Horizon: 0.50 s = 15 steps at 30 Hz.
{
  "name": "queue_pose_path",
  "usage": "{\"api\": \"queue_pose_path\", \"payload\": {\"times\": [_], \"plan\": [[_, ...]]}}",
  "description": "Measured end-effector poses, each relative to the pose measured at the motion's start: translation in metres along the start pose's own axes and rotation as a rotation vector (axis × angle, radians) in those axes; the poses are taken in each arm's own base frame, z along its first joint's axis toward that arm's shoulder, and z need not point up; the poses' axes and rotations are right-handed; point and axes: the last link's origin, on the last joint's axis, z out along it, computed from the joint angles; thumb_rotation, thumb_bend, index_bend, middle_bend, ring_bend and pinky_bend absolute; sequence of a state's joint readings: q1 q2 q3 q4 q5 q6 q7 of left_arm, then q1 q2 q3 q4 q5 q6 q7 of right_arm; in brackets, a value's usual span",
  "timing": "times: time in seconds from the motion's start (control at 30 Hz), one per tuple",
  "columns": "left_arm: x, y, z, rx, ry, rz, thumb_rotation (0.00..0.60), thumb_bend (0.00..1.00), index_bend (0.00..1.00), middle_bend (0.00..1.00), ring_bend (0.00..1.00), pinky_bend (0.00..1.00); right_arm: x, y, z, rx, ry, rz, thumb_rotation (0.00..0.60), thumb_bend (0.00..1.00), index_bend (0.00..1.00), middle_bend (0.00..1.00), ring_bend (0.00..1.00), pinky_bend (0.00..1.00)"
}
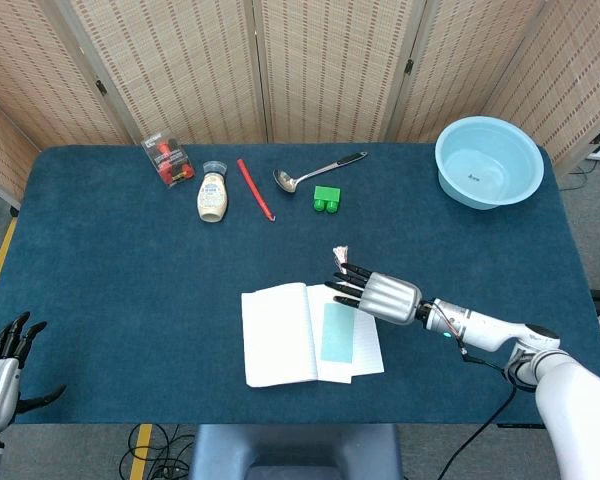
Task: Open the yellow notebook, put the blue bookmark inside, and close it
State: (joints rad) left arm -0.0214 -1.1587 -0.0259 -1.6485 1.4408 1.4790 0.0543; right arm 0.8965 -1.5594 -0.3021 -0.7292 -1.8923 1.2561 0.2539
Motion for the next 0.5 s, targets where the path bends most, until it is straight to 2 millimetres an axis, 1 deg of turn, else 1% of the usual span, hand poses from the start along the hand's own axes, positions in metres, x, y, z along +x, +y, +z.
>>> {"api": "queue_pose_path", "payload": {"times": [0.17,0.3,0.5], "plan": [[0.0,0.002,0.0,-0.009,0.0,0.001,0.6,0.07,0.15,0.04,0.04,0.14,-0.007,-0.005,-0.011,-0.092,-0.107,0.061,0.6,0.57,0.19,0.0,0.0,0.0],[0.0,0.003,0.001,-0.01,0.0,0.003,0.6,0.07,0.15,0.04,0.04,0.14,-0.012,-0.001,-0.018,-0.185,-0.178,0.103,0.6,0.58,0.19,0.0,0.0,0.0],[0.0,0.003,0.001,-0.011,-0.001,0.005,0.6,0.07,0.15,0.04,0.04,0.14,-0.018,0.001,-0.02,-0.256,-0.211,0.161,0.6,0.58,0.19,0.0,0.0,0.0]]}}
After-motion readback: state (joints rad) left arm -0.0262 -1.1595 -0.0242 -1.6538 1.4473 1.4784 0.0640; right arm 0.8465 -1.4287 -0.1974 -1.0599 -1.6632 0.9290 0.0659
